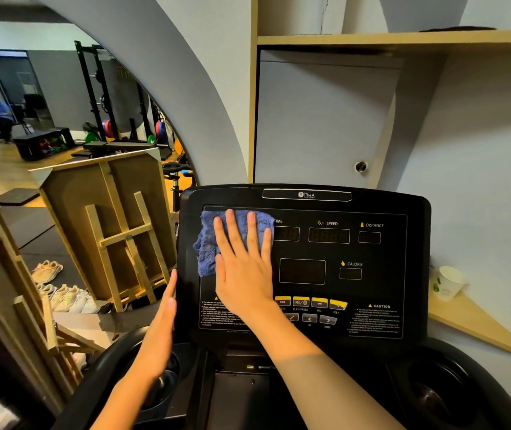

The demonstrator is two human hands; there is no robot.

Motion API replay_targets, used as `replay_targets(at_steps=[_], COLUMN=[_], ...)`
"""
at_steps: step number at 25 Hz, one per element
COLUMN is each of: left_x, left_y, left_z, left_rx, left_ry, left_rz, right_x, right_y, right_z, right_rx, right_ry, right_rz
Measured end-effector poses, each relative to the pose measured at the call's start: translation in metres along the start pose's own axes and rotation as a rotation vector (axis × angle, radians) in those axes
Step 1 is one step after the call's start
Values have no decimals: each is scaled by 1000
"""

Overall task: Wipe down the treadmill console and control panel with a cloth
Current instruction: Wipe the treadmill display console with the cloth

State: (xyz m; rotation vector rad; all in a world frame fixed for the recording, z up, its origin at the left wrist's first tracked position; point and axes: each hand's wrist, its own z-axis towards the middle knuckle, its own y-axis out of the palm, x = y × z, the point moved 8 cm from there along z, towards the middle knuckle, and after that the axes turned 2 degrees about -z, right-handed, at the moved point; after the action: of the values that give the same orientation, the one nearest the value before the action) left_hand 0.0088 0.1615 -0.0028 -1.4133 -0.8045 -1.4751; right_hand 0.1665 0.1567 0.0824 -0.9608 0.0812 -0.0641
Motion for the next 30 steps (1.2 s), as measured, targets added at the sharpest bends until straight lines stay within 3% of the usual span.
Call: replay_targets(at_steps=[11, 30], left_x=[-3, 1], left_y=[-2, 6], left_z=[1, 0], left_rx=[15, 25], left_ry=[8, 2], left_rz=[9, -70], right_x=[8, 124], right_y=[22, 16], right_z=[-72, -151], right_rx=[-92, -100], right_ry=[-48, 62], right_rz=[-24, -227])
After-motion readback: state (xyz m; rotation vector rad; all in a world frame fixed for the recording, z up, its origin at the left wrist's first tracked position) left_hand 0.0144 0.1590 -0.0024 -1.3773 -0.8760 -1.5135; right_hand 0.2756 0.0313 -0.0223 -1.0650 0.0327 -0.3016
